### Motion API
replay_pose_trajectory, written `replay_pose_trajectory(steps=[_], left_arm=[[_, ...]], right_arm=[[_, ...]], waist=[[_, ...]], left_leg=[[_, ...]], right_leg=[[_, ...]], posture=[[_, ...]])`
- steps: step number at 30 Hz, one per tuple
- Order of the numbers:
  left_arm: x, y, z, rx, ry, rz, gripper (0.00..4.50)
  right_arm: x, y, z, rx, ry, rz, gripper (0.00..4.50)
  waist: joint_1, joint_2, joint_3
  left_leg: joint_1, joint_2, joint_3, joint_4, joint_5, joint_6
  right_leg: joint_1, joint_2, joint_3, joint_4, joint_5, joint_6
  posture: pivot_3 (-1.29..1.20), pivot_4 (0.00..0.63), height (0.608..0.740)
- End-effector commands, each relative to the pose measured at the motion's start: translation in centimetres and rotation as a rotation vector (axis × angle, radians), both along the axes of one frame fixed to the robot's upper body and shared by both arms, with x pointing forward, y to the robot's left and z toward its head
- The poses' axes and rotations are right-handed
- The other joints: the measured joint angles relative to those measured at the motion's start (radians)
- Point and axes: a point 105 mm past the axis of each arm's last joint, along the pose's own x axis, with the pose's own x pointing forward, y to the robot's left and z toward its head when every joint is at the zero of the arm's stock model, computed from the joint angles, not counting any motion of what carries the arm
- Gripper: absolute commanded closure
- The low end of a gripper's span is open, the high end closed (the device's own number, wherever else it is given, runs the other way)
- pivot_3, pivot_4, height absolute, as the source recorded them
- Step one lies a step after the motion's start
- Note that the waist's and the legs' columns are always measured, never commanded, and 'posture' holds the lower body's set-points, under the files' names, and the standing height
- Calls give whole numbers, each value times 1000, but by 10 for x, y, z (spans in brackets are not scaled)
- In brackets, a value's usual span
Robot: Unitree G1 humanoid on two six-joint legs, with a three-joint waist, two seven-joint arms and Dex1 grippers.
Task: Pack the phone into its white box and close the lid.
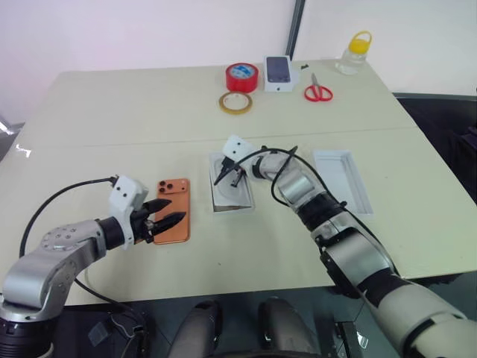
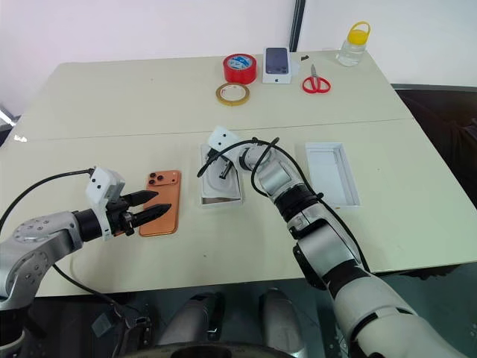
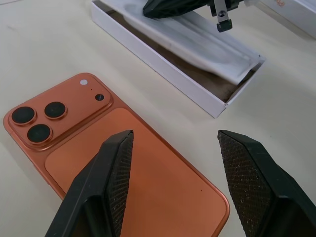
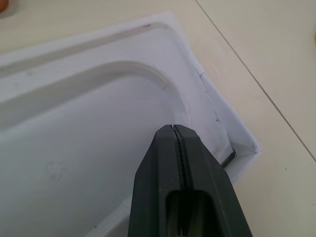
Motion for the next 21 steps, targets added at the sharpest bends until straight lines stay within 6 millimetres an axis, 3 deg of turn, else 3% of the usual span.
replay_pose_trajectory(steps=[1,7,12,21], left_arm=[[-1,-4,9,7,-51,-6,1650],[0,-7,11,3,-57,-7,1650],[4,-4,12,-8,-59,13,1650],[13,9,16,-42,-63,96,1650]], right_arm=[[2,-1,15,-30,-57,28,4476],[-9,-1,24,-87,-111,104,4476],[-30,8,32,-62,-122,202,4476],[-67,5,5,-136,-26,325,4476]], waist=[[0,0,0],[0,0,0],[0,0,0],[2,0,0]], left_leg=[[0,0,0,0,0,0],[0,0,0,0,0,0],[0,0,0,0,0,0],[0,0,0,0,0,0]], right_leg=[[0,0,0,0,0,0],[0,0,0,0,0,0],[0,0,0,0,0,0],[0,0,0,0,0,0]], posture=[[0,150,740],[0,150,740],[0,150,740],[0,150,740]])
